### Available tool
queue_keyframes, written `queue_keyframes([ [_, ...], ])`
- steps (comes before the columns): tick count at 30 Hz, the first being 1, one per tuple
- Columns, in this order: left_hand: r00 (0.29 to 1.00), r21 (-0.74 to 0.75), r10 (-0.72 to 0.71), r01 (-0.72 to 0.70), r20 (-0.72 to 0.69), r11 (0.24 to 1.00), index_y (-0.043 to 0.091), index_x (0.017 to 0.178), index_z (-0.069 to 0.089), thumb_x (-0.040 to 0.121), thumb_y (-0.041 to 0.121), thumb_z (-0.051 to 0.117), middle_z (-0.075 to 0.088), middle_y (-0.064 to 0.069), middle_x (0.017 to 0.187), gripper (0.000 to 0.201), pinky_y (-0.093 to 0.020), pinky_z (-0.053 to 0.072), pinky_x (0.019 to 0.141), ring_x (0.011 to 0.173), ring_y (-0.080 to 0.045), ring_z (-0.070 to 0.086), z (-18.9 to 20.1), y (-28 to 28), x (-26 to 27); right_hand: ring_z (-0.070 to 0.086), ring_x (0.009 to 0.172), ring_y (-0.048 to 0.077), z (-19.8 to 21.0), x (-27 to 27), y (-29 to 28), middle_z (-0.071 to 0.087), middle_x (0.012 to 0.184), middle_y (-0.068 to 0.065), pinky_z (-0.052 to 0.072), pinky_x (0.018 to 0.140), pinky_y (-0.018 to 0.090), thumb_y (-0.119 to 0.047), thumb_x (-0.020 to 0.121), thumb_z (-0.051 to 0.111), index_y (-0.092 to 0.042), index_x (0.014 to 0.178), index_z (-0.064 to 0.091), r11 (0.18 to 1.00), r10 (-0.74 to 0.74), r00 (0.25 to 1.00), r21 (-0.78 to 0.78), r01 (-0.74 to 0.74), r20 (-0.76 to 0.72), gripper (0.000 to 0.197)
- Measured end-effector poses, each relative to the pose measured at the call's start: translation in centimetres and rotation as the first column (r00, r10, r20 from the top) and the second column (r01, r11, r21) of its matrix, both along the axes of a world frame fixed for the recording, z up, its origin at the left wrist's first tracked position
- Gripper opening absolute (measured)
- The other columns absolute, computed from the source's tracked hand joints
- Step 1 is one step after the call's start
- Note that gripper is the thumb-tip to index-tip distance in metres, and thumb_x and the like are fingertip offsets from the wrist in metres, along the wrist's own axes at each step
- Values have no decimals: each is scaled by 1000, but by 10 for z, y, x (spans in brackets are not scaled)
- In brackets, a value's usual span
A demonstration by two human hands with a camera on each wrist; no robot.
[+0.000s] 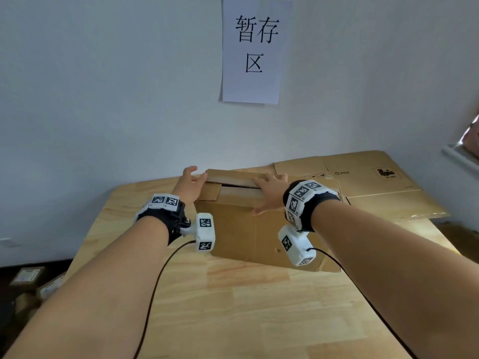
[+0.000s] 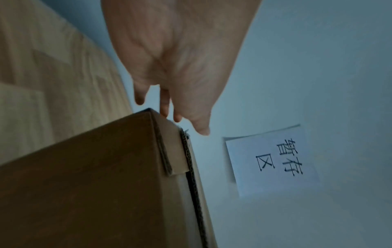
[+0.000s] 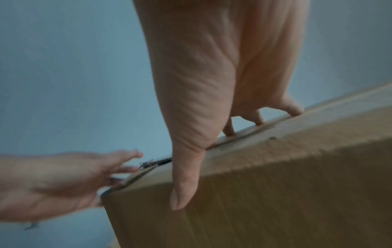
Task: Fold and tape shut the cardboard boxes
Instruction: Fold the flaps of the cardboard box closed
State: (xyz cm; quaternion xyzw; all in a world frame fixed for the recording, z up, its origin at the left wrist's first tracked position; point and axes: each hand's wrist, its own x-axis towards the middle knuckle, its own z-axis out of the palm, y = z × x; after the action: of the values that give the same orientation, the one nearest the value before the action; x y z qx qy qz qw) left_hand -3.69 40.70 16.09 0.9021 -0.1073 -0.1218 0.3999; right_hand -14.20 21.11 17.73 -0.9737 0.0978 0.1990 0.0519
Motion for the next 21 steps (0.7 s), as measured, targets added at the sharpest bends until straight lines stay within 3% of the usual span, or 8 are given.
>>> queue_keyframes([
  [3,982,-35,70,-78,-176,996,12,147,30,100,49,30,33,-9,151,60,-39,29,111,137,-28,33,-5,-9,-1,57,110,26,11,10,7,59,121,8,49,92,40,-60,74,67,-10,125,52,998,49,996,35,-52,81,73],
  [6,970,-32,115,-124,-215,992,9,141,42,99,52,31,44,-11,144,61,-35,36,100,129,-31,43,-12,-14,-1,62,89,20,11,12,14,64,95,3,53,80,33,-56,75,69,-8,107,61,998,53,993,15,-55,106,58],
  [8,979,-14,106,-110,-172,994,8,136,47,99,50,32,50,-12,138,58,-30,36,90,123,-30,48,-17,-13,-1,62,90,20,10,12,16,64,97,4,53,80,33,-56,74,69,-7,107,60,999,46,995,-9,-45,90,60],
  [11,980,-21,91,-96,-177,995,5,134,48,102,45,29,52,-14,134,55,-32,38,90,121,-31,49,-22,-11,2,60,97,21,10,15,19,63,108,5,52,86,36,-56,75,69,-8,114,57,999,41,998,-34,-39,53,63],
  [13,983,-34,60,-67,-174,997,4,132,49,103,43,26,54,-16,130,54,-32,39,90,118,-33,51,-23,-11,4,54,115,25,9,20,27,53,131,6,45,97,43,-53,75,70,-13,131,46,996,83,995,-43,-81,63,73],
  [15,982,-92,31,-49,-189,995,5,120,56,102,44,28,59,-18,122,52,-39,45,96,110,-34,56,-25,-7,9,33,135,31,9,27,47,26,153,5,28,110,53,-44,79,70,-23,147,24,990,137,989,-30,-135,54,85],
  [18,960,-199,13,-71,-279,978,12,99,61,100,43,36,65,-17,110,40,-48,50,94,100,-33,62,-25,-1,15,14,140,38,1,44,79,15,154,7,16,108,63,-50,78,68,-35,148,14,996,89,992,4,-90,88,90],
  [21,919,-294,-10,-116,-395,949,10,109,61,100,37,40,65,-14,115,35,-44,51,92,103,-32,62,-20,5,19,-2,143,40,-17,63,95,-2,158,10,6,110,65,-63,72,66,-30,150,7,998,38,994,47,-43,100,103],
])
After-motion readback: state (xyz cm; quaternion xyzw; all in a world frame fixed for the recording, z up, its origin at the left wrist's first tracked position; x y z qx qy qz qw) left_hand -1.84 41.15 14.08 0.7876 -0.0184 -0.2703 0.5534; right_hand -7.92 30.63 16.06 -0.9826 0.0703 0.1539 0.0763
